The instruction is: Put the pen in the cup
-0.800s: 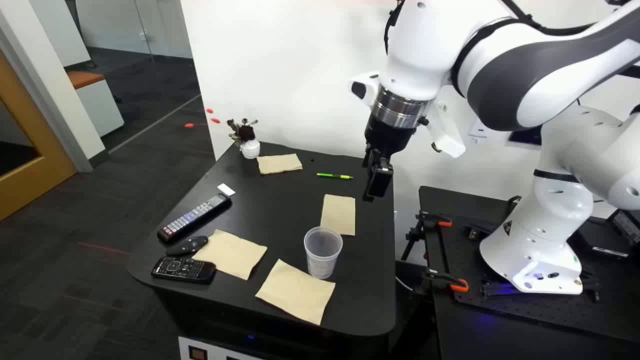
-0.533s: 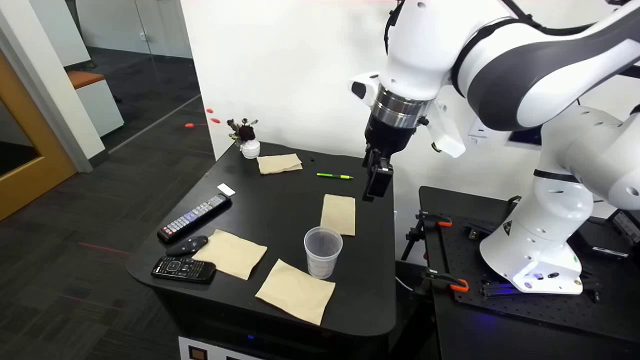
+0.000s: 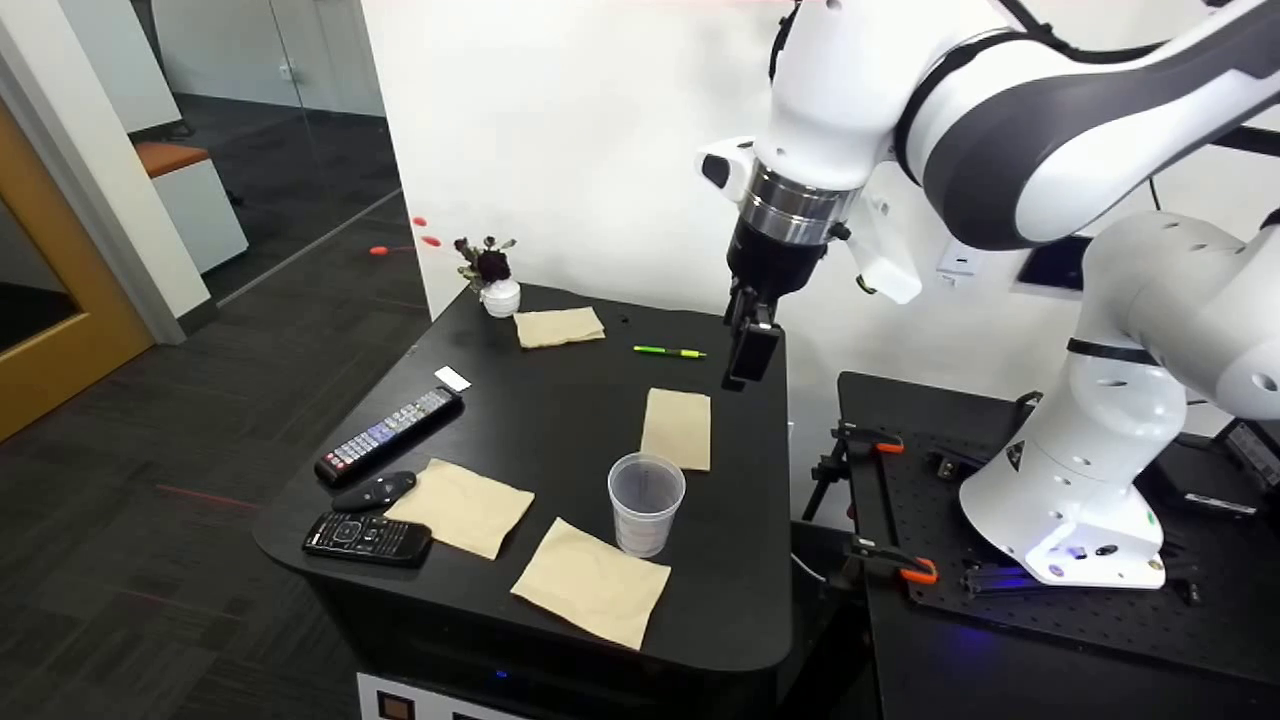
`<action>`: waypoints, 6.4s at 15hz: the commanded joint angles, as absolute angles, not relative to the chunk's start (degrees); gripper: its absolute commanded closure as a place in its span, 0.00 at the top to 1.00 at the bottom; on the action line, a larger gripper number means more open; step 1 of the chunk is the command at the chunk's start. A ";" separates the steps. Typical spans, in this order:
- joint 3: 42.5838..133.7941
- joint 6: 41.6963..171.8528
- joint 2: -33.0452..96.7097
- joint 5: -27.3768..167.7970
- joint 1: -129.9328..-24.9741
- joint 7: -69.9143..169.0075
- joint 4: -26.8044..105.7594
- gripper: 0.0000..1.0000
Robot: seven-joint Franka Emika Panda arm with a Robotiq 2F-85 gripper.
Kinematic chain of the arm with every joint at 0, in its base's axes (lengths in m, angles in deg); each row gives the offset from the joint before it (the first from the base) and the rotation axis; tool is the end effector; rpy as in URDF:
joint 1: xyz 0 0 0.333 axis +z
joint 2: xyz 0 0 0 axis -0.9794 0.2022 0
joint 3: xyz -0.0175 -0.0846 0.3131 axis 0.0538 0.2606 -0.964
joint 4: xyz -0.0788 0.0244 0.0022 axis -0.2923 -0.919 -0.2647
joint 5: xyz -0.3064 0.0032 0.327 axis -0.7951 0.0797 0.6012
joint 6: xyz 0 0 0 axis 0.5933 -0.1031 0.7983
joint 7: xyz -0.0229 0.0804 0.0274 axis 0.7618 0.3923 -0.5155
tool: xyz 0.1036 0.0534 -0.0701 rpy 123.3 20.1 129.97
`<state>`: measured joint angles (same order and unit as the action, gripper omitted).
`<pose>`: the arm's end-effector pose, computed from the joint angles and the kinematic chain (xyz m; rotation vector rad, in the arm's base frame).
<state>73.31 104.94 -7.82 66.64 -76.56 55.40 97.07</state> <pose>0.4426 0.0885 0.3373 2.9917 0.1512 0.1856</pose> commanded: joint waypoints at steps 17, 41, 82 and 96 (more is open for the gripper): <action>104.18 113.70 6.42 68.14 -84.47 9.77 93.33 1.00; 97.41 129.57 31.23 78.78 -94.31 2.99 81.33 1.00; 91.46 129.64 51.79 70.64 -99.49 14.23 64.94 0.05; 82.84 124.50 30.91 75.31 -98.98 11.19 76.68 0.03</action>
